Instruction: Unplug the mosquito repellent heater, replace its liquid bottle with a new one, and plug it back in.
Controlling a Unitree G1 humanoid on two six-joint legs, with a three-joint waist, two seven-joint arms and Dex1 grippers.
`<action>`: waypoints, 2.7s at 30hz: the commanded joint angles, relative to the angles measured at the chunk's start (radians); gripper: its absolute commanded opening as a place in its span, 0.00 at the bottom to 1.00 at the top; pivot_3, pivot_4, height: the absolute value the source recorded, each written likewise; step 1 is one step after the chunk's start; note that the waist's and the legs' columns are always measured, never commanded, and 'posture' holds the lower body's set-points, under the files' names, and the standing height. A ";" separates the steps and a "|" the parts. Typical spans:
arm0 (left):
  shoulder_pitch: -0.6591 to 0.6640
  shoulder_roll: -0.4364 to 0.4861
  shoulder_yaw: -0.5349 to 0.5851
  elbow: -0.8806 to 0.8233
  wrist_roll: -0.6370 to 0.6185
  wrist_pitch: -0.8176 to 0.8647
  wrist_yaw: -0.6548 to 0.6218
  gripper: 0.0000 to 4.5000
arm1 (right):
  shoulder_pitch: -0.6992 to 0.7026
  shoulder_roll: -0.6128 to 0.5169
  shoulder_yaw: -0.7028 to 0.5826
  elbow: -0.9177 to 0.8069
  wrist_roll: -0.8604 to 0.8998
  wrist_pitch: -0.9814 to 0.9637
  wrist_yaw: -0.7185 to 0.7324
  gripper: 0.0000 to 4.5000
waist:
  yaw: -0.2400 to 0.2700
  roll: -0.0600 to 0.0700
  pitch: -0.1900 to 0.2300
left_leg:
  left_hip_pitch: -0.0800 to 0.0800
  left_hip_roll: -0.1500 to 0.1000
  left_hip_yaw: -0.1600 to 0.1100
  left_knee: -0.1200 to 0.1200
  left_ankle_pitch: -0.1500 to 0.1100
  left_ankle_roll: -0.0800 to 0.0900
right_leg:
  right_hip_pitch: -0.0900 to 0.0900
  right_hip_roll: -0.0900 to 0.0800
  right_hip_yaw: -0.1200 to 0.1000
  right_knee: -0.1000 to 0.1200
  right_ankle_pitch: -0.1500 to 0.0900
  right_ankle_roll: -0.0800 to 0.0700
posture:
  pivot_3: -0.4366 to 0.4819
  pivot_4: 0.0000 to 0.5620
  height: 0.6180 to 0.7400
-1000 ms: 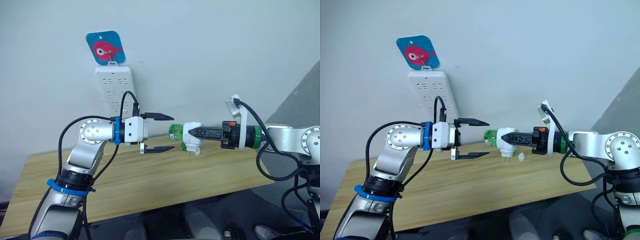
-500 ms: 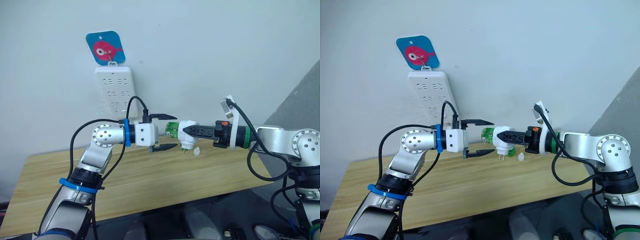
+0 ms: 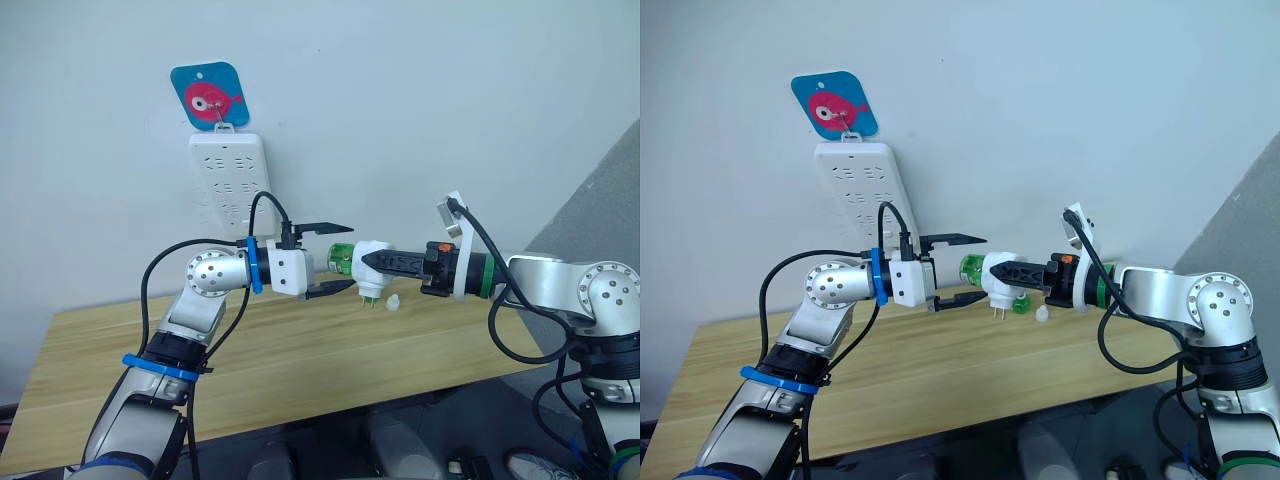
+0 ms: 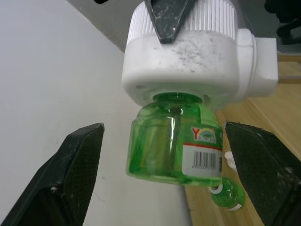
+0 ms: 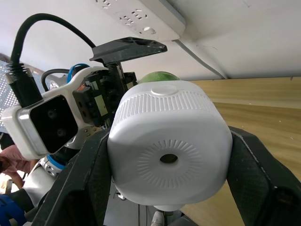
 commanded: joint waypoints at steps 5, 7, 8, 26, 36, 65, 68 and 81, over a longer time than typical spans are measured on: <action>-0.035 0.014 0.035 -0.015 -0.123 0.026 -0.070 0.95 | 0.001 -0.021 -0.046 -0.019 0.027 0.015 0.077 0.65 | -0.001 0.000 0.000 | 0.000 0.000 0.000 0.000 0.000 0.000 | 0.000 0.000 0.000 0.000 0.000 0.000 | 0.21 0.14 1.00; -0.042 0.013 0.038 -0.021 -0.138 0.031 -0.082 0.95 | 0.001 -0.023 -0.046 -0.016 0.027 0.017 0.085 0.65 | -0.001 0.000 0.000 | 0.000 0.000 0.000 0.000 0.000 0.000 | 0.000 0.000 0.000 0.000 0.000 0.000 | 0.21 0.14 1.00; -0.043 0.012 0.040 -0.026 -0.142 0.034 -0.084 0.95 | 0.001 -0.023 -0.046 -0.015 0.027 0.018 0.088 0.65 | -0.001 0.000 0.000 | 0.000 0.000 0.000 0.000 0.000 0.000 | 0.000 0.000 0.000 0.000 0.000 0.000 | 0.21 0.14 1.00; -0.032 0.023 0.042 -0.087 -0.175 0.076 -0.149 0.52 | 0.001 -0.027 -0.048 -0.016 0.027 0.025 0.119 0.65 | -0.003 0.000 -0.002 | 0.000 0.000 0.000 0.000 0.000 0.000 | 0.000 0.000 0.000 0.000 0.000 0.000 | 0.21 0.13 1.00; -0.033 0.045 0.046 -0.103 -0.225 0.195 -0.186 0.52 | 0.011 -0.052 -0.089 -0.025 0.027 0.016 0.157 1.00 | -0.003 0.000 -0.002 | 0.000 0.000 0.000 0.000 0.000 0.000 | 0.000 0.000 0.000 0.000 0.000 0.000 | 0.20 0.14 1.00; -0.059 0.222 0.126 -0.289 -0.832 1.608 -0.284 0.52 | 0.089 -0.309 0.126 -0.364 -1.463 -0.828 1.309 1.00 | -0.032 0.000 -0.002 | 0.002 0.001 -0.001 0.000 0.000 0.000 | 0.000 0.001 -0.002 0.000 -0.003 0.005 | 0.15 0.15 1.00; -0.064 0.235 0.104 -0.293 -0.812 1.597 -0.314 0.52 | 0.016 -0.265 0.164 -0.313 -1.506 -0.867 1.364 1.00 | -0.033 0.000 -0.002 | 0.001 0.001 -0.001 0.000 0.000 0.000 | 0.000 0.001 -0.002 0.000 -0.002 0.003 | 0.16 0.14 1.00; -0.063 0.241 0.099 -0.307 -0.796 1.602 -0.351 0.52 | -0.123 -0.124 0.268 -0.277 -1.598 -0.909 1.489 1.00 | -0.043 0.000 -0.002 | 0.001 0.000 -0.004 0.000 0.000 0.000 | 0.000 0.000 -0.004 0.001 -0.001 0.000 | 0.16 0.14 1.00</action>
